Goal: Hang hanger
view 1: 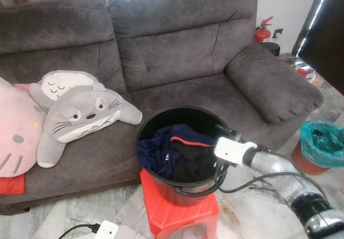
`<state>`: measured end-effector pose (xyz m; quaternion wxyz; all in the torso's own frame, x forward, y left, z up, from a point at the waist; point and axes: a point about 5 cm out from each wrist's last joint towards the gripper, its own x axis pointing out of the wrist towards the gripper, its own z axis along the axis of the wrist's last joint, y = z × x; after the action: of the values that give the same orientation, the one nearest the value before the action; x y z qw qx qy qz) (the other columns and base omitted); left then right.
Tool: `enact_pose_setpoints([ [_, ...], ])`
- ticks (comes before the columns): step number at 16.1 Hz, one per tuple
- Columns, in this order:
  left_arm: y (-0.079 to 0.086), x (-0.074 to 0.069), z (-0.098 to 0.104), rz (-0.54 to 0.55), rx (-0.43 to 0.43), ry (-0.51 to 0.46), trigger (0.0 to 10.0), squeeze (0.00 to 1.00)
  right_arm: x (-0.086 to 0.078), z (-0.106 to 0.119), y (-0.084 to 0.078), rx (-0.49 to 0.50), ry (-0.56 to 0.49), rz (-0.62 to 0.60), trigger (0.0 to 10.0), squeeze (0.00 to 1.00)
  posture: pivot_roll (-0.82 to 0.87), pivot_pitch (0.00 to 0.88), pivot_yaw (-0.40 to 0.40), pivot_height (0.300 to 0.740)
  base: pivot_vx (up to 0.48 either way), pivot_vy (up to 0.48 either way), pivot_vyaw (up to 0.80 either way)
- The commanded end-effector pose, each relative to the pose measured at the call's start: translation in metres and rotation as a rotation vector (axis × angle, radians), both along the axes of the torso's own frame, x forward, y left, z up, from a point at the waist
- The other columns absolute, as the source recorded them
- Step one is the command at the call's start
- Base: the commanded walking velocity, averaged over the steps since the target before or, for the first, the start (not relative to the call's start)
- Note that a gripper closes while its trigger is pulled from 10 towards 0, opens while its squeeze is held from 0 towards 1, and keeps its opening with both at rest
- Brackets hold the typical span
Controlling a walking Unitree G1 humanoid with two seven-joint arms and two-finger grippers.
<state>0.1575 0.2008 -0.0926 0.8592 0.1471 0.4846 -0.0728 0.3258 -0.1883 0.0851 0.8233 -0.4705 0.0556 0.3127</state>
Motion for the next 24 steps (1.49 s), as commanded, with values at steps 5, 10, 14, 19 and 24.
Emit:
enact_pose_setpoints([
  [5, 0.007, -0.002, 0.0, 0.009, 0.022, 0.004, 10.0, 0.0, 0.006, 0.004, 0.002, 0.011, 0.012, 0.043, 8.5, 0.0, -0.26, 0.0, 0.09, 0.74, 0.0, 0.0, 0.0],
  [10, 0.007, -0.002, 0.0, 0.006, 0.021, 0.005, 10.0, 0.0, -0.001, -0.009, 0.003, 0.045, 0.066, 0.05, 0.0, 0.0, -0.25, 0.0, 0.09, 0.74, 0.0, 0.0, 0.0],
  [14, 0.007, -0.002, 0.0, 0.008, 0.023, 0.001, 10.0, 0.0, -0.003, -0.011, 0.009, 0.065, 0.069, 0.081, 0.0, 0.0, -0.25, 0.0, 0.09, 0.74, 0.0, 0.0, 0.0],
  [19, 0.007, -0.003, 0.0, 0.009, 0.017, 0.007, 10.0, 0.0, 0.0, -0.012, 0.002, -0.001, 0.072, 0.066, 0.0, 0.0, -0.25, 0.0, 0.088, 0.74, 0.0, 0.0, 0.0],
  [24, 0.007, -0.003, 0.0, 0.01, 0.019, 0.008, 10.0, 0.0, 0.001, -0.015, -0.004, -0.028, 0.075, 0.034, 0.0, 0.0, -0.25, 0.0, 0.09, 0.74, 0.0, 0.0, 0.0],
])
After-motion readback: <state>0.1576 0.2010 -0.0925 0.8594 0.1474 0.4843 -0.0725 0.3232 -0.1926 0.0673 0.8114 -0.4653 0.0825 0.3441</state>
